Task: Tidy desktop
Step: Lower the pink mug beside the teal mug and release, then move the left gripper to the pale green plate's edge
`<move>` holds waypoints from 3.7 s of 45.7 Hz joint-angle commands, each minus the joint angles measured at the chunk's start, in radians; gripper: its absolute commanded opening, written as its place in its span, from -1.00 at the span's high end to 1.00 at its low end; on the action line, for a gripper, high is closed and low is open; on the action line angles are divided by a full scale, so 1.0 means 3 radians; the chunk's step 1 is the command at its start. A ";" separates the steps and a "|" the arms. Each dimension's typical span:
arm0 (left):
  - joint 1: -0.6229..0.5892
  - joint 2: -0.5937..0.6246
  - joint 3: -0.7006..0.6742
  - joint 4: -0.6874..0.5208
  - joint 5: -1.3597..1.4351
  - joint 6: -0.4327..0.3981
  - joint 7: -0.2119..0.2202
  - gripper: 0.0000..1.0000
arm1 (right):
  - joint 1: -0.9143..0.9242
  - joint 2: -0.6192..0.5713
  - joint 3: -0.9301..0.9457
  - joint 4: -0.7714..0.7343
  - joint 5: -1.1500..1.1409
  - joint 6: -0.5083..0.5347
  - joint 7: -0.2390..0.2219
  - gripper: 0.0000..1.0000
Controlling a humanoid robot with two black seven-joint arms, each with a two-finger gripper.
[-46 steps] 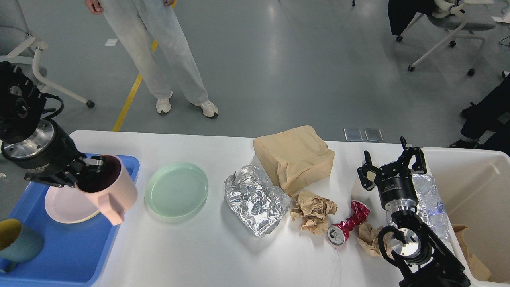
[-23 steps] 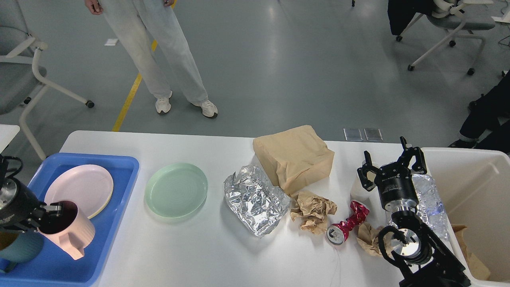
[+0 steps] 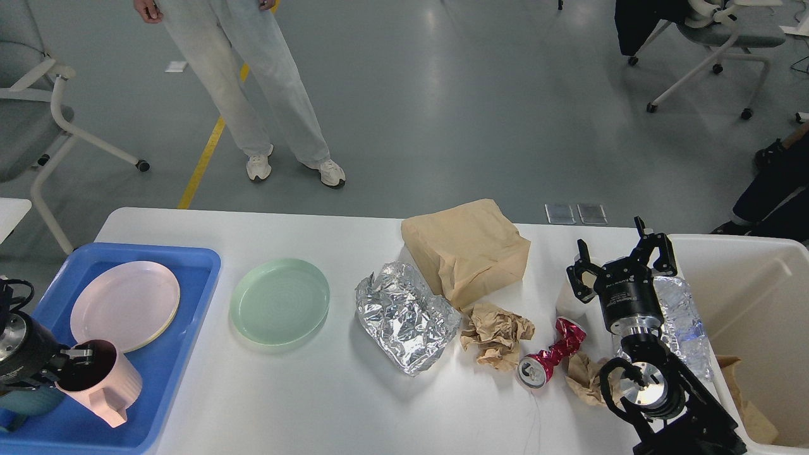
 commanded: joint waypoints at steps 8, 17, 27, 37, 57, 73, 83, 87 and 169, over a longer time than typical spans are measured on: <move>0.0217 -0.0014 -0.0117 0.0104 0.0011 0.0147 -0.0058 1.00 | 0.0000 0.0000 0.0000 0.0000 0.0000 0.0000 0.0000 -1.00; 0.0253 -0.0029 -0.0133 0.0104 0.0006 0.0178 -0.0058 1.00 | 0.0000 0.0000 0.0000 0.0000 0.0000 0.0000 0.0000 -1.00; 0.0273 -0.0024 -0.0138 0.0083 -0.0030 0.0259 -0.0068 0.84 | 0.0000 0.0000 0.0000 0.0000 0.0000 0.0000 0.0000 -1.00; 0.0273 -0.0039 -0.0138 0.0053 -0.0091 0.0418 -0.0074 -0.56 | 0.0000 0.0000 0.0000 0.0000 0.0000 0.0000 0.0000 -1.00; 0.0115 0.0114 -0.0025 -0.0336 -0.0245 0.0454 -0.0038 -0.84 | 0.0000 0.0000 0.0000 0.0000 0.0000 0.0000 0.0000 -1.00; -0.1500 -0.0008 0.1272 -0.1286 -0.0459 0.0449 -0.0130 -0.84 | 0.0000 0.0000 0.0000 0.0000 0.0000 0.0000 0.0000 -1.00; -0.2978 -0.0943 0.2035 -0.2120 -0.1169 0.0408 -0.0242 -0.83 | 0.0000 0.0000 0.0000 0.0000 0.0000 0.0000 0.0000 -1.00; -0.3326 -0.1388 0.2000 -0.2386 -0.1502 0.0398 -0.0247 -0.83 | 0.0000 0.0000 0.0000 0.0000 0.0000 0.0000 0.0000 -1.00; -0.0213 -0.1635 0.0374 -0.0684 -0.4126 0.1737 -0.0207 -0.84 | 0.0000 0.0000 0.0000 0.0000 0.0000 0.0000 0.0000 -1.00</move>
